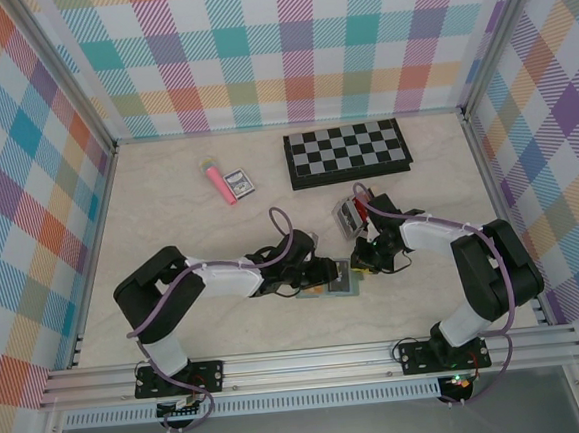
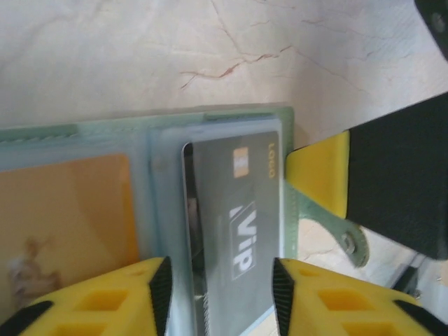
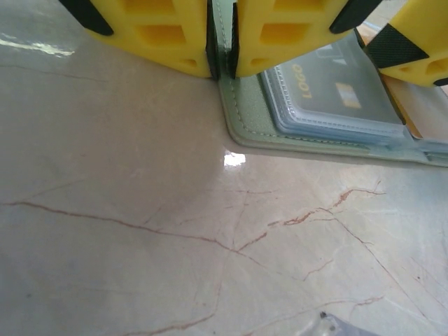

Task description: Put the credit cards into the card holder

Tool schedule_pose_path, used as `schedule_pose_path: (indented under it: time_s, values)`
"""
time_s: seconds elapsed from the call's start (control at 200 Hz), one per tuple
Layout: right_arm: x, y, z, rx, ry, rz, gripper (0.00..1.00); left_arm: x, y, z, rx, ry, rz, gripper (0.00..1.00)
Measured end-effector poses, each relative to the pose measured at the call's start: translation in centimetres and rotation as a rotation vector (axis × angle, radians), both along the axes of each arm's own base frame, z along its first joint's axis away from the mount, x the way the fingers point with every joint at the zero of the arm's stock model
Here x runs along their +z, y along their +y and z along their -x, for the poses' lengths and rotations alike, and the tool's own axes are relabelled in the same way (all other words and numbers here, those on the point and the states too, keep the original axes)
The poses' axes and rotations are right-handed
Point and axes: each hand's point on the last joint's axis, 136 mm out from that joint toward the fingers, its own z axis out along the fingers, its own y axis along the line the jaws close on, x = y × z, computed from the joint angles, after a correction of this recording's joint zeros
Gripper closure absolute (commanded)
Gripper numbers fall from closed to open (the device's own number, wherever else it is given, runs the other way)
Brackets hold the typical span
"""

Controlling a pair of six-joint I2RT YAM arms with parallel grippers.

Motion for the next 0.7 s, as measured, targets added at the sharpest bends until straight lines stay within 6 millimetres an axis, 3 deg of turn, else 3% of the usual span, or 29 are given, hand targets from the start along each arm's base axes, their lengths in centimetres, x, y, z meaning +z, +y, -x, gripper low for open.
schedule_pose_path:
  time_s: [0.165, 0.365, 0.485, 0.62, 0.7]
  values:
    - [0.0, 0.0, 0.0, 0.000, 0.000, 0.001, 0.83, -0.2, 1.1, 0.1, 0.017, -0.003, -0.051, 0.51]
    - [1.0, -0.6, 0.1, 0.006, -0.012, 0.035, 0.72, -0.1, 1.8, 0.3, 0.028, 0.000, -0.076, 0.51]
    - [4.7, -1.5, -1.4, 0.019, -0.116, 0.093, 0.63, 0.8, 2.8, 0.5, 0.044, -0.008, -0.094, 0.48]
    - [10.7, -2.5, -5.2, 0.010, -0.314, 0.152, 0.55, 3.4, 3.2, -0.2, 0.069, -0.046, -0.081, 0.40]
    - [13.0, -3.7, -7.4, -0.006, -0.387, 0.188, 0.53, 4.8, 2.7, -1.5, 0.081, -0.060, -0.065, 0.41]
